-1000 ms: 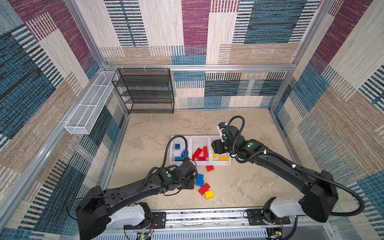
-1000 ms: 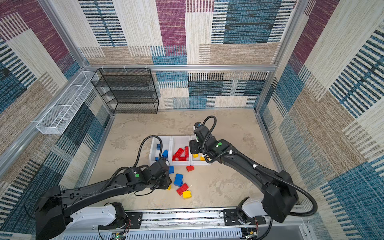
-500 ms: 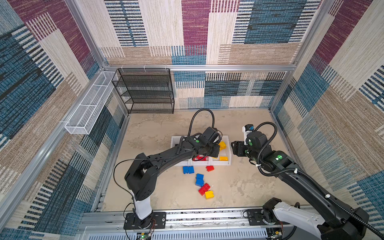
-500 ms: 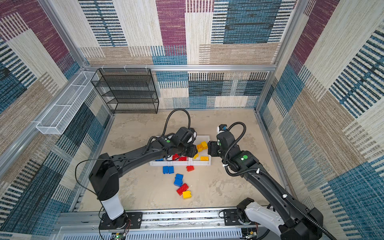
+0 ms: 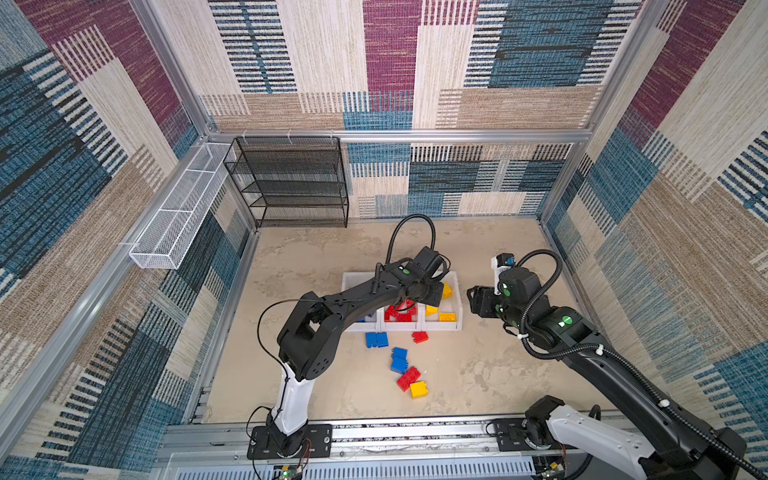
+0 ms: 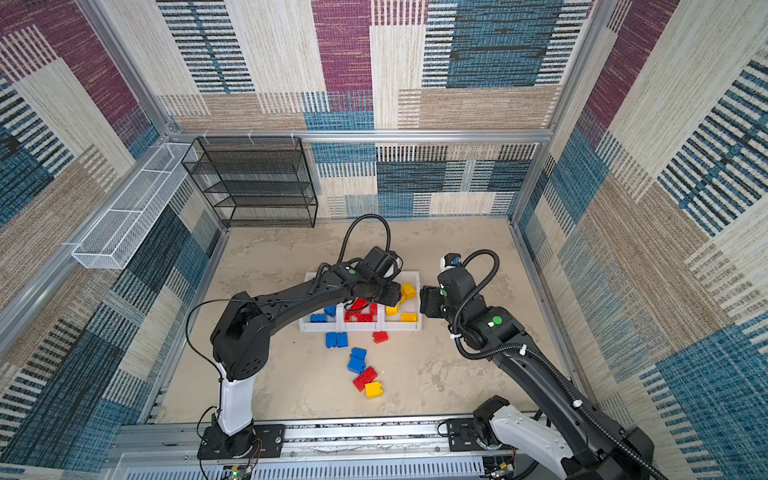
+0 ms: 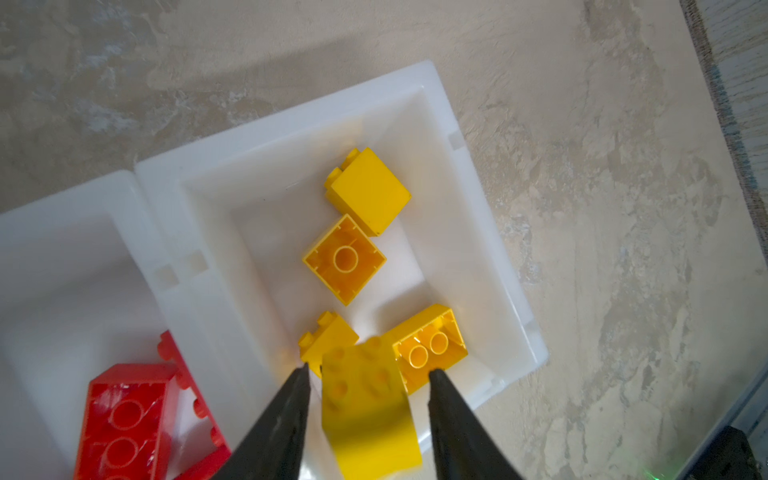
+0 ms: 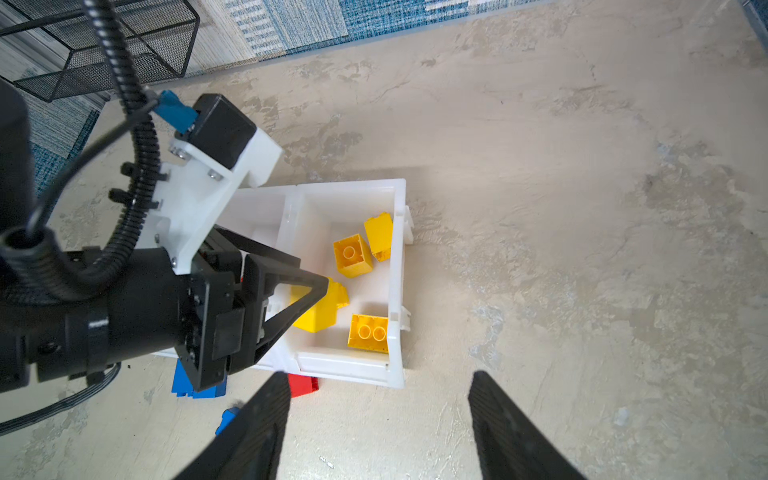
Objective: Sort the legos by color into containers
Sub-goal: 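Carry the yellow brick across to the yellow compartment and release it, then lower the left gripper into the pile and grasp a blue brick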
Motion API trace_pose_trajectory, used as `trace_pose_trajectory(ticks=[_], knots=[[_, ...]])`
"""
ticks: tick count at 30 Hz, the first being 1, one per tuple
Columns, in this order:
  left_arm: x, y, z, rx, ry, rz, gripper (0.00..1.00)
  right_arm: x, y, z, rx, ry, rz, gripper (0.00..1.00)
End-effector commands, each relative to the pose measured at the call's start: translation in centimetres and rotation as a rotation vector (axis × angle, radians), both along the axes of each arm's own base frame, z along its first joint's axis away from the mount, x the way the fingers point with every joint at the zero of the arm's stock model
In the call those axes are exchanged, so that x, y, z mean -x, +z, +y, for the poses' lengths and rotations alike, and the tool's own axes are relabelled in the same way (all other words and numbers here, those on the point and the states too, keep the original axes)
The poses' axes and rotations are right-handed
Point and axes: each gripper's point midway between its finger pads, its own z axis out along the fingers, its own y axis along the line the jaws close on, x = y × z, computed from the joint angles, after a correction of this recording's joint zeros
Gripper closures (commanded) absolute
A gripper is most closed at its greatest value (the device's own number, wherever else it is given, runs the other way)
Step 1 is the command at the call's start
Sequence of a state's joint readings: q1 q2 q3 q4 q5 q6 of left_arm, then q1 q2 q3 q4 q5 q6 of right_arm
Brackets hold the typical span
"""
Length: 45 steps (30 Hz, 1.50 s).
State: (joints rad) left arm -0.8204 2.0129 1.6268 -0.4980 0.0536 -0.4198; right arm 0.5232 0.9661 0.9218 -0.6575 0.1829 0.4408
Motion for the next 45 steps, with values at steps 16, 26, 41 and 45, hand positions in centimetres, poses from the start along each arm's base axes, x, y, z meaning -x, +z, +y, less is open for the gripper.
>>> trace_pose_trajectory(ticks=[16,26,41,45], knots=[[1.0,3.3,5.2,0.055,0.095,-0.063,0.39,-0.1,-1.2,0.4,-0.001,0.013,0.026,0.28],[4.3,2.7,9.3,0.032,0.110,-0.038,0.38,-0.5,-2.1,1.1,-0.003,0.036,0.044,0.28],[10.1,-0.3,14.5,0.016,0.142,0.029,0.38,-0.5,-4.2,2.2,-0.018,0.073,0.092,0.27],[11.8,-1.2,14.3,0.017,0.114,0.061,0.37,-0.5,-4.5,2.2,-0.019,0.076,0.097,0.27]])
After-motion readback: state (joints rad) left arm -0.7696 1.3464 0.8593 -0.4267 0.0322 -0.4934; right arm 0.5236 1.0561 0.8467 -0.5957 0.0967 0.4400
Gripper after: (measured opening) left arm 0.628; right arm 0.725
